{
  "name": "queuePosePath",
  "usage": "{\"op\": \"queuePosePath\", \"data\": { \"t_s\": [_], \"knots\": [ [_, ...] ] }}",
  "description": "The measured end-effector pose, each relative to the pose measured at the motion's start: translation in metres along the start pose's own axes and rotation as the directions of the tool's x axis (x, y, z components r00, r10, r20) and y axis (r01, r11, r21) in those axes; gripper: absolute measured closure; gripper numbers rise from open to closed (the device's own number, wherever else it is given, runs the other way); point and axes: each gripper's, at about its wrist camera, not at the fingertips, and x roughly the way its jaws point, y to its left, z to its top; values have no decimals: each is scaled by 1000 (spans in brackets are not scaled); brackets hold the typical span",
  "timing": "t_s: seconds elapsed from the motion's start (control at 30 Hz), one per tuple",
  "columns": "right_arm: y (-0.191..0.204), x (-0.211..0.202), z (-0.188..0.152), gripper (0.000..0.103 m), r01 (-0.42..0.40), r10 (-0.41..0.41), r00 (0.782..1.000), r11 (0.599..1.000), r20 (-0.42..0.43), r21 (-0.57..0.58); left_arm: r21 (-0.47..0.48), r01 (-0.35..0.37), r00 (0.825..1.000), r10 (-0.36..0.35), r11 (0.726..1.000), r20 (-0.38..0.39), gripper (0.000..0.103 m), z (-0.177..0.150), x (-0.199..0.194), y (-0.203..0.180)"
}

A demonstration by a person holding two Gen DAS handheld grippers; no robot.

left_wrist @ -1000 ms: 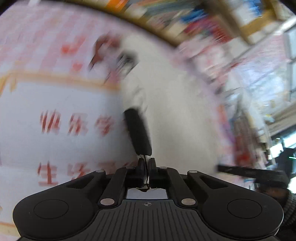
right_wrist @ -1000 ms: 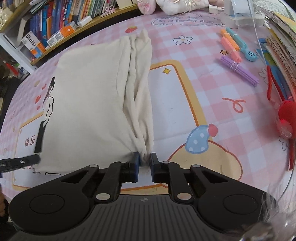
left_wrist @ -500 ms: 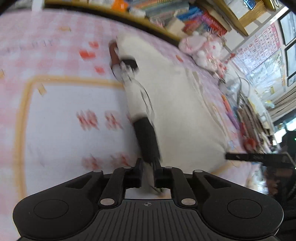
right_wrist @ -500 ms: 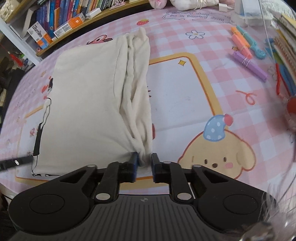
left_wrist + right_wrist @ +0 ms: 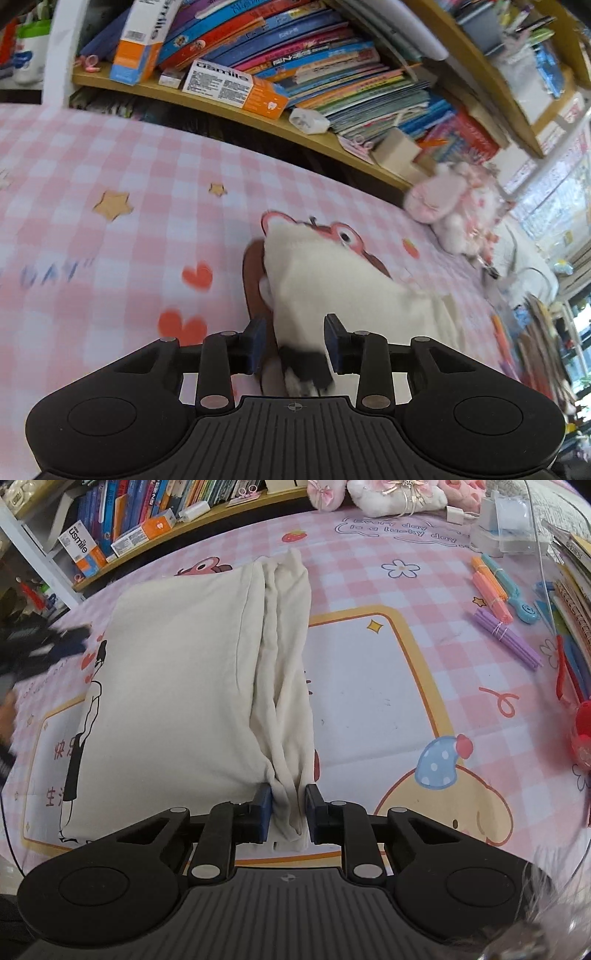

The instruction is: Fold clothes

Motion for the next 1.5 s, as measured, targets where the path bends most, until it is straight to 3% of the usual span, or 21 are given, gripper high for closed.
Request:
{"op": "queuePosePath", "data": {
  "t_s": [0.13,0.27,0.53,0.57,0.63,0.77,0.83,0.9,1.0,1.03,1.07,1.2,1.4,1.47,1.5],
  "knots": [
    [-2,0,-1,85,-5,5,1000,1000,3,26,11,14,1000,-14,1000,-26,69,12,30,0],
    [-2,0,-4,84,-6,6,1000,1000,4,30,-36,41,999,-42,999,-31,68,19,50,3],
    [0,-1,-7,84,-9,9,1000,1000,-12,4,-79,96,995,-97,992,-10,71,30,64,6],
    [0,-1,-7,84,-12,12,1000,1000,-14,0,-38,93,996,-93,995,2,74,28,62,1],
    [0,-1,-7,84,-17,17,1000,1000,-19,-9,54,84,996,-86,995,34,93,23,57,-10],
    [0,-1,-6,84,-29,29,999,999,-30,-28,330,1,984,-60,944,170,95,6,38,-50],
    [-1,-1,-5,84,-37,36,999,999,-36,-34,338,-80,991,39,938,126,86,8,53,-54],
    [-1,-1,-3,84,-44,42,998,998,-46,-40,267,-110,993,95,957,71,78,14,65,-47],
    [-2,-1,0,84,-54,50,997,997,-61,-60,192,-102,994,91,976,68,62,21,59,-42],
    [-2,-1,1,84,-59,54,996,996,-66,-66,192,-106,992,91,976,83,53,21,52,-43],
    [-3,-1,2,84,-64,59,996,995,-72,-73,193,-109,991,91,975,99,51,20,45,-44],
    [-4,0,6,84,-89,80,993,991,-91,-99,171,-109,992,96,979,84,49,2,20,-43],
    [-15,-1,12,81,-135,124,987,985,-99,-107,107,-136,991,134,985,20,49,-55,-17,-37],
    [-19,-3,15,65,-136,127,989,985,-82,-106,85,-146,989,146,986,7,49,-74,-29,-37],
    [-21,-5,17,63,-136,129,989,985,-73,-105,74,-155,988,155,985,6,49,-82,-35,-38]
  ]
}}
